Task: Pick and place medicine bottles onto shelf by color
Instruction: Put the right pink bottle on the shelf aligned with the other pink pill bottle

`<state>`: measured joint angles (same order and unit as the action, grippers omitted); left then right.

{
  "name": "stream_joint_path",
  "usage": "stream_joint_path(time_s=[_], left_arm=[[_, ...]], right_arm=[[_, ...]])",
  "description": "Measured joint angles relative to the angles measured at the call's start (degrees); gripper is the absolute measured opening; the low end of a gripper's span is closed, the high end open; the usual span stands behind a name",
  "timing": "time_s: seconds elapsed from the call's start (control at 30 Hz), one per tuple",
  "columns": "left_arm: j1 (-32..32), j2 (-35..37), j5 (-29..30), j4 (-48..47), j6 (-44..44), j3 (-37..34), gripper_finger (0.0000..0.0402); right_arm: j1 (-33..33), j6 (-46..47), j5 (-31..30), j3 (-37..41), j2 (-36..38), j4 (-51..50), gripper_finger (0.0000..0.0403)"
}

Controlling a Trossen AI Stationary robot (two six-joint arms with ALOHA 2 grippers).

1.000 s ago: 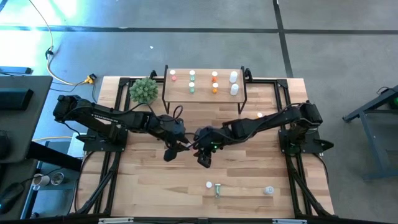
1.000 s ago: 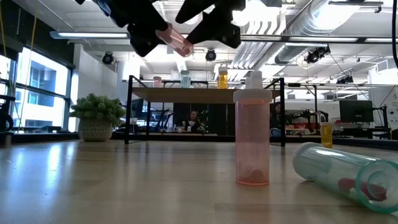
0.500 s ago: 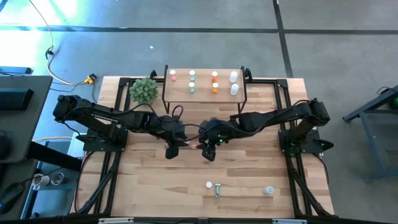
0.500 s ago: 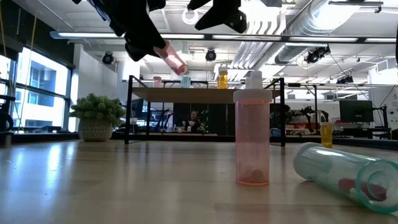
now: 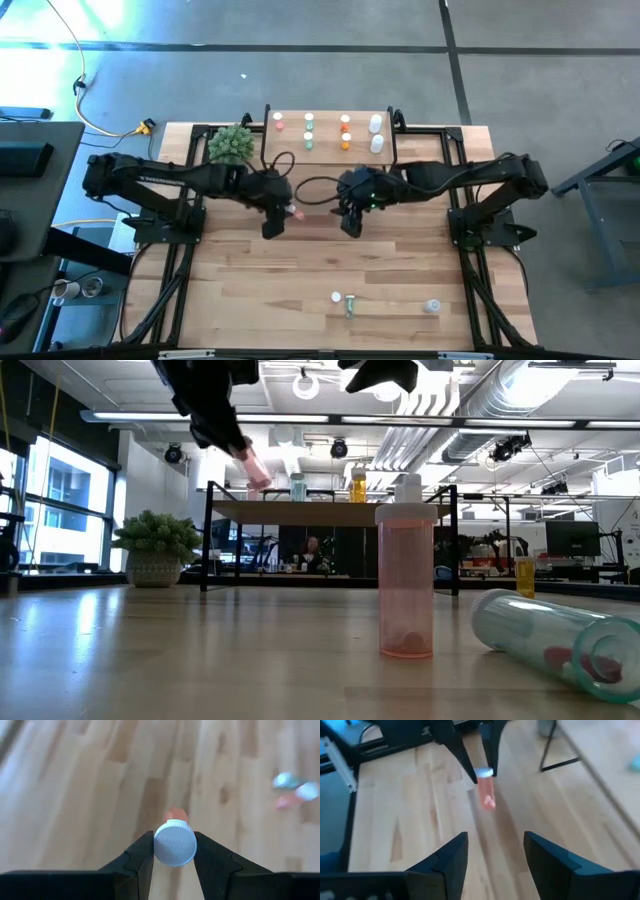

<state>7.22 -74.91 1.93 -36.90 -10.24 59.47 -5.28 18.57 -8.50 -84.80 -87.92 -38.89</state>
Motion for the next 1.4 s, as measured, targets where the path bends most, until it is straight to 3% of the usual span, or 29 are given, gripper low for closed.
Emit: stream_joint_path(time_s=[0.47, 0.6, 0.73, 0.93, 1.17, 1.4], left_arm=[[15.37, -0.04, 10.88, -20.0, 10.0, 18.19, 0.0115], [20.95, -0.04, 10.74, -21.23, 12.03, 22.13, 0.0115], [26.28, -0.96, 10.65, -21.94, 11.33, 24.37, 0.0115], [32.15, -5.12, 5.27, -22.06, 12.4, 25.23, 0.0115], [34.08, -11.32, 2.66, -22.98, 16.78, 25.48, 0.0115], [34.06, -17.84, 3.23, -30.11, 18.18, 32.66, 0.0115]], right_arm=[[5.43, -2.12, -0.47, 0.01, 1.2, -5.58, 0.0183], [5.69, -2.26, -2.33, 0.01, 1.18, -6.0, 0.0183], [5.67, -2.19, -8.06, 0.01, 1.16, -6.02, 0.0183], [5.84, -0.64, -13.82, 0.36, 1.07, -6.41, 0.0183], [6.04, -0.59, -16.14, 0.36, 1.07, -6.39, 0.0183], [6.04, -0.48, -16.34, 0.36, 1.07, -6.37, 0.0183]])
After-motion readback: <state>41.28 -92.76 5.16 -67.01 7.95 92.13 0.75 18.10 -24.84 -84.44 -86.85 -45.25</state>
